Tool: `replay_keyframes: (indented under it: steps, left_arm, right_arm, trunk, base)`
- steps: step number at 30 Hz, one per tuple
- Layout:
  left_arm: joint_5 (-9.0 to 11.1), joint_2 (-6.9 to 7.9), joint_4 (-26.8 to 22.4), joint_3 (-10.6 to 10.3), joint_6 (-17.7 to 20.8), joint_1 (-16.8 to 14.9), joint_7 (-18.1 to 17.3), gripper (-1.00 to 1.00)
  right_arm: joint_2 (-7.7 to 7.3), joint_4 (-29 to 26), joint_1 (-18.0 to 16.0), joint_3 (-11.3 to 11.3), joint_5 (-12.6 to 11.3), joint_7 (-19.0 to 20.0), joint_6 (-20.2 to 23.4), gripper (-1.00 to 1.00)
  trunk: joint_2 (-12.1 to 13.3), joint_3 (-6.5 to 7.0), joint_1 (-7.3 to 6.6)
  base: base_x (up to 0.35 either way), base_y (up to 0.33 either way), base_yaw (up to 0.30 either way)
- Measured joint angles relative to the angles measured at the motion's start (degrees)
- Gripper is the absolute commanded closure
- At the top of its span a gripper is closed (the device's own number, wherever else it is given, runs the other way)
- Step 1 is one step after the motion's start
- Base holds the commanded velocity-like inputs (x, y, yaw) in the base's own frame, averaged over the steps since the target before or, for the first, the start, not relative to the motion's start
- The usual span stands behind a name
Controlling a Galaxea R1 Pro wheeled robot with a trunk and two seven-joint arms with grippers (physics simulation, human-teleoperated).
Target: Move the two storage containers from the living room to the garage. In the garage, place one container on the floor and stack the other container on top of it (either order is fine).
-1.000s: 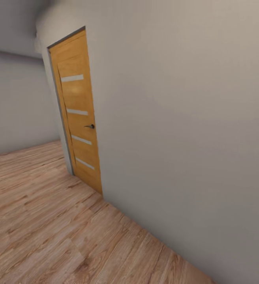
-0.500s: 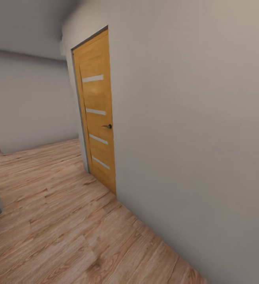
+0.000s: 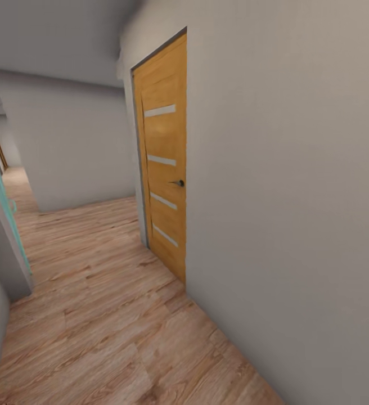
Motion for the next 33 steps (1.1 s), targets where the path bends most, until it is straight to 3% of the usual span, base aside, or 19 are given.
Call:
replay_keyframes:
  steps: [33]
  left_arm:
    - [0.0,0.0,0.0,0.0,0.03,0.0,0.0,-1.0]
  right_arm:
    - [0.08,0.0,0.0,0.02,0.01,0.0,0.0,-1.0]
  trunk:
    - [0.0,0.0,0.0]
  base:
    - [0.321,0.0,0.271]
